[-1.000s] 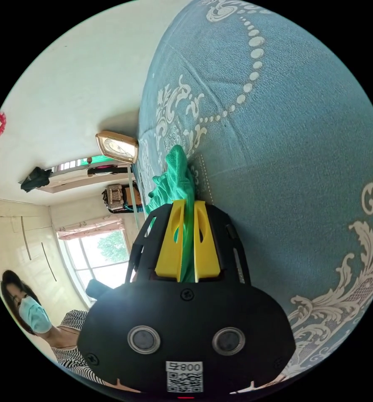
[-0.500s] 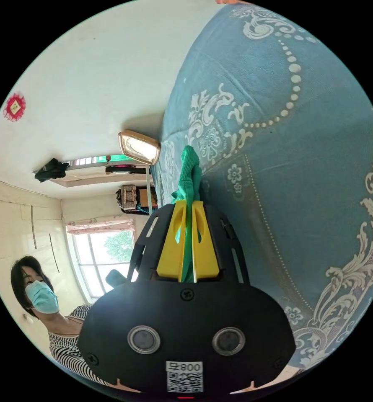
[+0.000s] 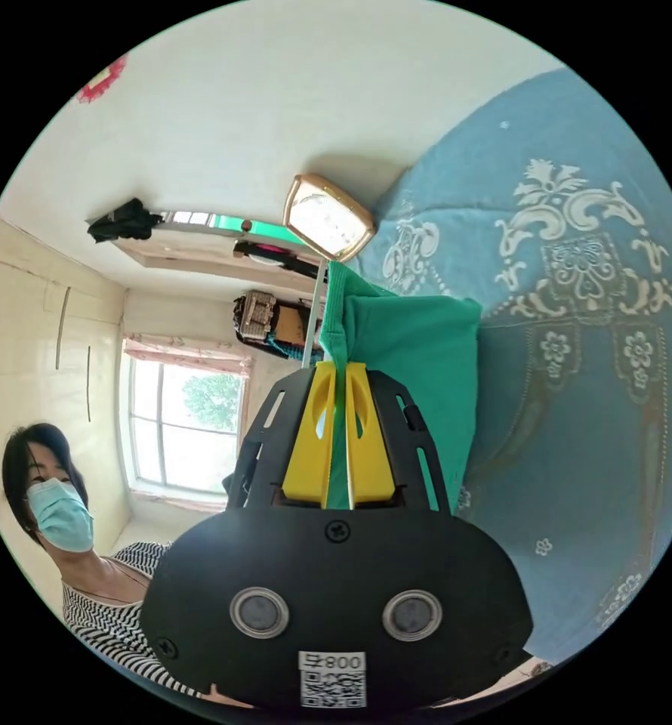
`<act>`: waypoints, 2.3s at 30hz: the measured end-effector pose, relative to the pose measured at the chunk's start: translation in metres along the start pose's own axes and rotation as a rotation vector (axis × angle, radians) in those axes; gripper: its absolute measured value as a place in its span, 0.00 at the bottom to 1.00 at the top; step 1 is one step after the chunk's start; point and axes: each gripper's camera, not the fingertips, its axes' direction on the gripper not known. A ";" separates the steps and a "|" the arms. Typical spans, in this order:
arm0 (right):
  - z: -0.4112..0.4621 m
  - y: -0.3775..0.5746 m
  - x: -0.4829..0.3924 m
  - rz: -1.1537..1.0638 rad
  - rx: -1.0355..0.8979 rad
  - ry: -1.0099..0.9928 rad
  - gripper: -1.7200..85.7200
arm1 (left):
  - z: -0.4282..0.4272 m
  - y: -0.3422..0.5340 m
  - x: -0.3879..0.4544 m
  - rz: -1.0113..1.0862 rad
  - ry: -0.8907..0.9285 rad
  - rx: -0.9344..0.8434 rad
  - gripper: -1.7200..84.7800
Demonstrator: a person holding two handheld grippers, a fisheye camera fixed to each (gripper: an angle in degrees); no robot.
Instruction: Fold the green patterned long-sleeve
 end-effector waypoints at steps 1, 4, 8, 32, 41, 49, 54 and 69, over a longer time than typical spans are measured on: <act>0.027 -0.003 -0.009 -0.018 -0.026 0.010 0.04 | -0.014 0.006 -0.011 -0.022 0.000 0.016 0.04; 0.097 -0.009 -0.022 -0.042 -0.102 0.038 0.04 | -0.077 0.037 -0.064 -0.122 -0.025 0.076 0.04; 0.187 -0.013 -0.024 -0.037 -0.189 0.108 0.04 | -0.148 0.079 -0.134 -0.243 -0.034 0.141 0.04; 0.487 0.000 -0.008 -0.049 -0.437 0.368 0.05 | -0.364 0.254 -0.374 -0.639 0.111 0.306 0.05; 0.486 0.036 -0.051 -0.226 -0.397 0.286 0.04 | -0.423 0.293 -0.350 -0.602 0.025 0.345 0.03; 0.565 0.093 -0.038 -0.305 -0.597 0.634 0.02 | -0.407 0.251 -0.321 -0.416 -0.197 0.188 0.02; 0.576 0.115 -0.054 -0.385 -0.550 0.674 0.02 | -0.387 0.250 -0.319 -0.446 -0.287 0.113 0.02; 0.392 0.240 -0.087 -0.374 -0.387 0.789 0.08 | -0.360 0.244 -0.219 -0.280 -0.207 0.067 0.05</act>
